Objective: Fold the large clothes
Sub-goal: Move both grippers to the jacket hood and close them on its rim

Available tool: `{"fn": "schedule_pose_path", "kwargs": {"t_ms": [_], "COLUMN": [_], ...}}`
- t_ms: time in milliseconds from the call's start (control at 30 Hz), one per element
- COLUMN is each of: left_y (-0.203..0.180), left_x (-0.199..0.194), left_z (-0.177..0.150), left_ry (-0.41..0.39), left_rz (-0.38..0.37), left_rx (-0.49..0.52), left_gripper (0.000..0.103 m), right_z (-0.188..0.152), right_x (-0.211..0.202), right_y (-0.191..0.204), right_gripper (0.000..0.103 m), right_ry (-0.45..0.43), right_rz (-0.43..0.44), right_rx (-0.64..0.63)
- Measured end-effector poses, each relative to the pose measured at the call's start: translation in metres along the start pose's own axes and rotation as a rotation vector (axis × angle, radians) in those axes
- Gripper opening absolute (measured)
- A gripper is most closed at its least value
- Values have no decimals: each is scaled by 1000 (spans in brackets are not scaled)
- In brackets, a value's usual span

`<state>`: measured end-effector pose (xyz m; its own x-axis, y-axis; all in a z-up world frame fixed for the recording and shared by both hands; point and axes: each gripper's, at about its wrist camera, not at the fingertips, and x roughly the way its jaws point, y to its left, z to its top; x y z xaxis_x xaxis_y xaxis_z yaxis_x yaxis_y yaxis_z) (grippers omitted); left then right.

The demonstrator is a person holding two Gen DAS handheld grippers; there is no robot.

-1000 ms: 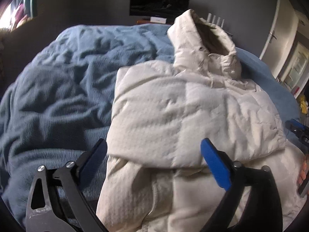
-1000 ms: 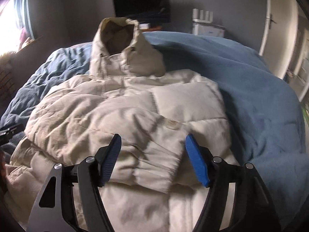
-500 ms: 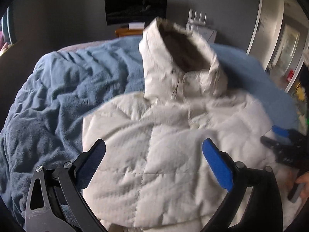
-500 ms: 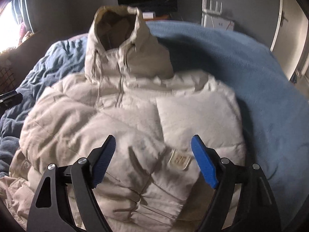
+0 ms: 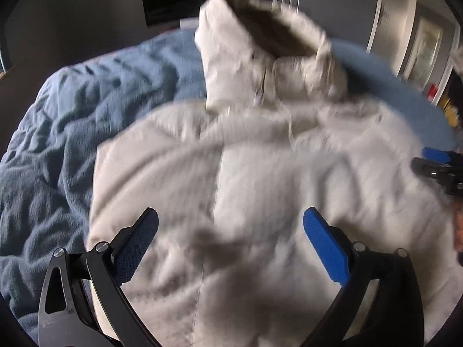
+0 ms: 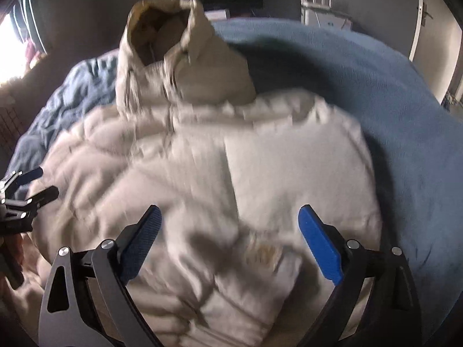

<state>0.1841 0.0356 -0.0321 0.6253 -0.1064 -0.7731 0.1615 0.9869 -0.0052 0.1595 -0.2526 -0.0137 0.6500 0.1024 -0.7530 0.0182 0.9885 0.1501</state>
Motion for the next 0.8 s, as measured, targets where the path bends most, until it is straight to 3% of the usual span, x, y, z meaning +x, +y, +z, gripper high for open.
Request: {"fn": "schedule_pose_path", "kwargs": {"t_ms": [167, 367, 567, 667, 700, 800], "left_y": [13, 22, 31, 39, 42, 43], "left_x": [-4, 16, 33, 37, 39, 41], "left_z": [39, 78, 101, 109, 112, 125], "left_ry": [-20, -27, -3, 9, 12, -5], "left_rz": [-59, 2, 26, -11, -23, -31], "left_rx": [-76, -14, -6, -59, -77, -110], "left_gripper": [96, 96, 96, 96, 96, 96], "right_z": [52, 130, 187, 193, 190, 171], "right_x": [8, 34, 86, 98, 101, 88], "right_y": [11, 32, 39, 35, 34, 39], "right_gripper": [91, 91, 90, 54, 26, 13], "right_ry": [-51, -134, -107, -90, -84, -149], "right_rz": [-30, -34, -59, -46, -18, 15], "right_rx": [-39, -61, -32, -6, -7, -55]}}
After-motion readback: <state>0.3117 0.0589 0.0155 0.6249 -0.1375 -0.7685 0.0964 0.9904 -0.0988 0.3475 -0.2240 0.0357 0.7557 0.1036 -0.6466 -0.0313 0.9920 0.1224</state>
